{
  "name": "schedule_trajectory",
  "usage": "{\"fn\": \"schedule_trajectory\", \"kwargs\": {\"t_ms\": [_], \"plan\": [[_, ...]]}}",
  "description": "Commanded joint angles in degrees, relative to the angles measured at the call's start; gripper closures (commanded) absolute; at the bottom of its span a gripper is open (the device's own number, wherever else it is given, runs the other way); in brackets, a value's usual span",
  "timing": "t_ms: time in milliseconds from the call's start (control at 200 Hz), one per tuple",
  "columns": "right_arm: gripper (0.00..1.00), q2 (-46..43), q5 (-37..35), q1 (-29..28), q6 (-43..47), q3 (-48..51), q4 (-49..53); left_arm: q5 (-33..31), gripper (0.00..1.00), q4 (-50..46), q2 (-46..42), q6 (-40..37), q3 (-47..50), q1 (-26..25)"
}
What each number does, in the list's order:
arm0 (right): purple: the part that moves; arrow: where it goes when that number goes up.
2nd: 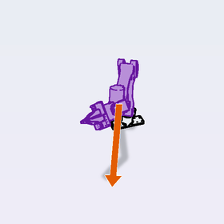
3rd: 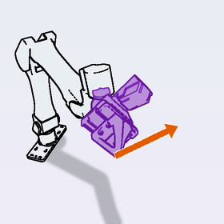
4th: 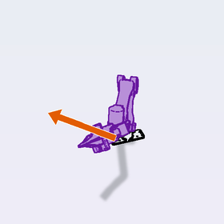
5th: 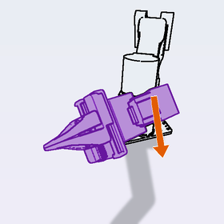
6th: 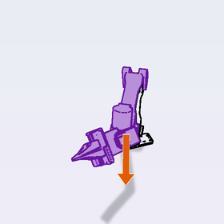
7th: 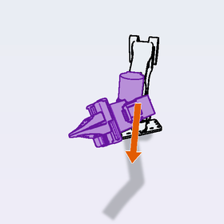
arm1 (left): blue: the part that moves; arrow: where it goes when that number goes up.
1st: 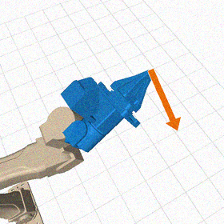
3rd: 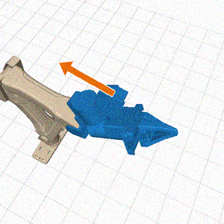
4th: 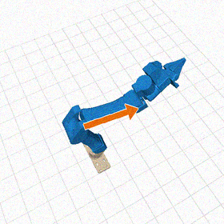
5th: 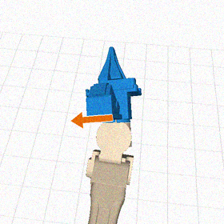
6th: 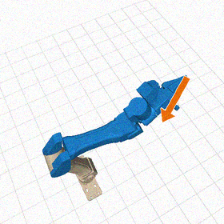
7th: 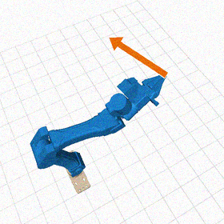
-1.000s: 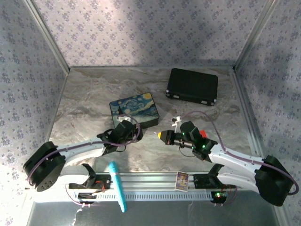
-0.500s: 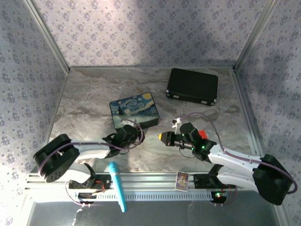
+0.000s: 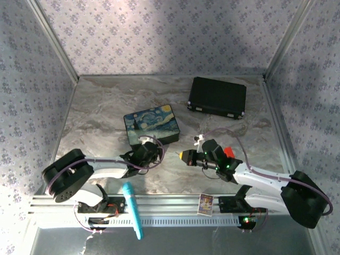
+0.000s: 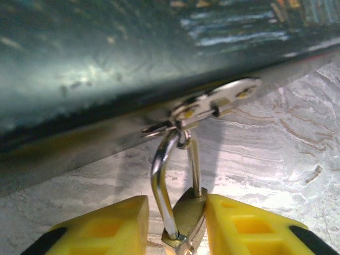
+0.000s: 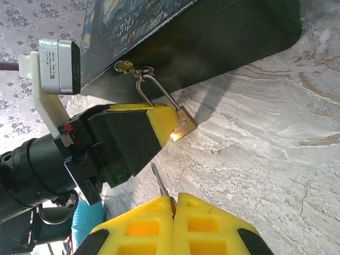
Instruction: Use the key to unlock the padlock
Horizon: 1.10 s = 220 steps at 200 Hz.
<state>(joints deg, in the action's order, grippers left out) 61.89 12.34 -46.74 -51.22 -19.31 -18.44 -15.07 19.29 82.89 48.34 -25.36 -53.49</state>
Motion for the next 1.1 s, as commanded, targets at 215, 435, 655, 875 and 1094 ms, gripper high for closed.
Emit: {"fn": "schedule_trajectory", "kwargs": {"t_ms": [215, 435, 655, 875, 1094], "plan": [[1.00, 1.67, -1.37, -0.37, -1.05, 0.77, -2.61, -2.68, 0.68, -0.74, 3.91, 2.00, -2.30, -1.26], [1.00, 6.09, -0.83, -0.42, -2.81, 1.47, -6.66, -2.69, 0.96, -1.78, 2.29, 4.42, -2.36, -1.26], [1.00, 15.58, 4.86, 0.95, -7.53, 1.11, -15.83, -1.14, 1.00, -1.35, -3.91, 11.75, 1.11, -1.17], [1.00, 24.08, 7.07, 0.20, -9.08, -2.56, -21.75, 0.31, 0.95, -3.13, -8.15, 16.74, 3.61, -0.04], [1.00, 33.27, 11.52, -1.17, -14.23, -5.08, -32.91, 6.72, 0.97, 6.22, -9.49, 25.25, 9.40, 3.51]]}}
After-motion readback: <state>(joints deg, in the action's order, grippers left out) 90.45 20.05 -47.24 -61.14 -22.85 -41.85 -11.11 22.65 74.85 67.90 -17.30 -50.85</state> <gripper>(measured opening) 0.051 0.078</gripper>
